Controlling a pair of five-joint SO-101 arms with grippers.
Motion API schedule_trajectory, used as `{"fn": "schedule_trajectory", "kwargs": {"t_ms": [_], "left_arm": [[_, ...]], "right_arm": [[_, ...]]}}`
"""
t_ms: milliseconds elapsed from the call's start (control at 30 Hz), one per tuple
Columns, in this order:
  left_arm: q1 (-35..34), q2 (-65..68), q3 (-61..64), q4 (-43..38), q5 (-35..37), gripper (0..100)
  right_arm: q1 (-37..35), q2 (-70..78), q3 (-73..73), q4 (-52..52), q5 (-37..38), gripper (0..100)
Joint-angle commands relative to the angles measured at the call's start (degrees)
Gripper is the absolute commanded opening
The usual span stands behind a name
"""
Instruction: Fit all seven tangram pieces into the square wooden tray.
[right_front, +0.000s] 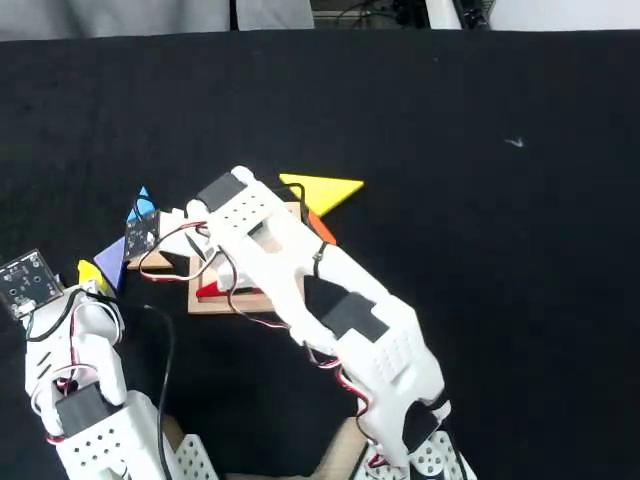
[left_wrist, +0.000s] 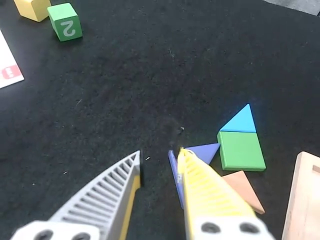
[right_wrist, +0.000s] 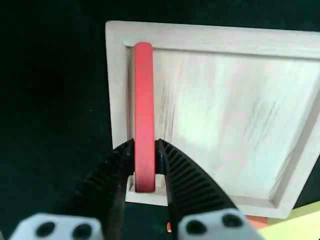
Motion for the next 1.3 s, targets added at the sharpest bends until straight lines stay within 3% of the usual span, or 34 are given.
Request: {"fn": "schedule_trajectory", "kwargs": {"t_ms": [0,667,733,933,1267], "left_arm": [[1.27,-0.44,-0.04,-1.23,0.62,13],[1.27,-0.44,-0.04,-1.23,0.62,13],[1.27,-0.44,-0.04,-1.23,0.62,13],[1.27,-0.44,-0.04,-1.23,0.62,13],[1.27,-0.44,-0.13,-1.23,0.70,13]], "right_arm": [[0.97,-0.75,-0.48,0.09,-0.35,1.1],[0.70,-0.40,-1.10,3.52,-0.53,1.3],[0.70,-0.40,-1.19,3.69,-0.53,4.3],[0.70,-0.57,-1.19,3.69,-0.26,26.0],[2.81,-3.30,-3.82,3.34,-0.53,27.2]]}}
